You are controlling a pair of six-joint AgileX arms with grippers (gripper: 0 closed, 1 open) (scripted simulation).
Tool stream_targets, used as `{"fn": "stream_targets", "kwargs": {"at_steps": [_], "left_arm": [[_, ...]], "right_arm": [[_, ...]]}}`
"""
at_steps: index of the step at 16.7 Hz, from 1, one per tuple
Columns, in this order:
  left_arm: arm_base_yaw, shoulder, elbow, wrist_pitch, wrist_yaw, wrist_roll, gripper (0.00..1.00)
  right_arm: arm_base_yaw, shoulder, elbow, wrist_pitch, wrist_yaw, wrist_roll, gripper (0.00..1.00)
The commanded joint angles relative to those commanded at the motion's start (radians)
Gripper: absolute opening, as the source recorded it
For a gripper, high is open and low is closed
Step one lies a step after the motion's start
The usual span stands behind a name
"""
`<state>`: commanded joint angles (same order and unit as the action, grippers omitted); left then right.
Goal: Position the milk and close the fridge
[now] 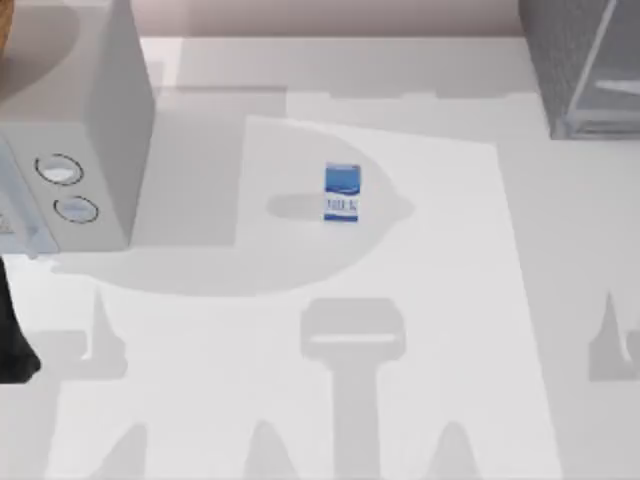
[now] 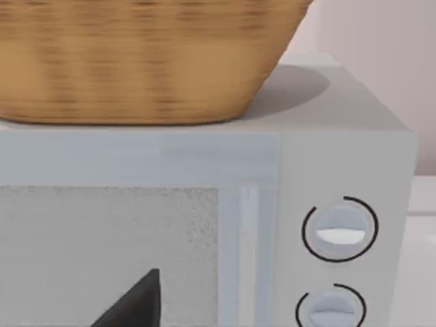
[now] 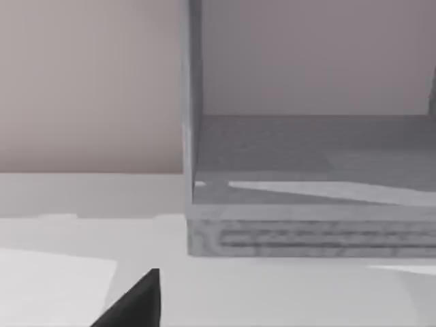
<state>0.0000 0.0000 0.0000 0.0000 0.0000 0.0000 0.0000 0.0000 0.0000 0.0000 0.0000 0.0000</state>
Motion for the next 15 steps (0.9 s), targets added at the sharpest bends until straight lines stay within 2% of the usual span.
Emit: {"fn": "stream_targets", "kwargs": {"at_steps": [3,6,15], "left_arm": [[0.000,0.000,0.000,0.000,0.000,0.000,1.00],[0.000,0.000,0.000,0.000,0.000,0.000,1.00],[0.000,0.000,0.000,0.000,0.000,0.000,1.00]], "right_arm": [[0.014,0.013,0.001,0.013,0.014,0.001,1.00],[0.112,0.104,0.005,0.101,0.112,0.006,1.00],[0.693,0.575,0.019,0.548,0.700,0.015,1.00]]}}
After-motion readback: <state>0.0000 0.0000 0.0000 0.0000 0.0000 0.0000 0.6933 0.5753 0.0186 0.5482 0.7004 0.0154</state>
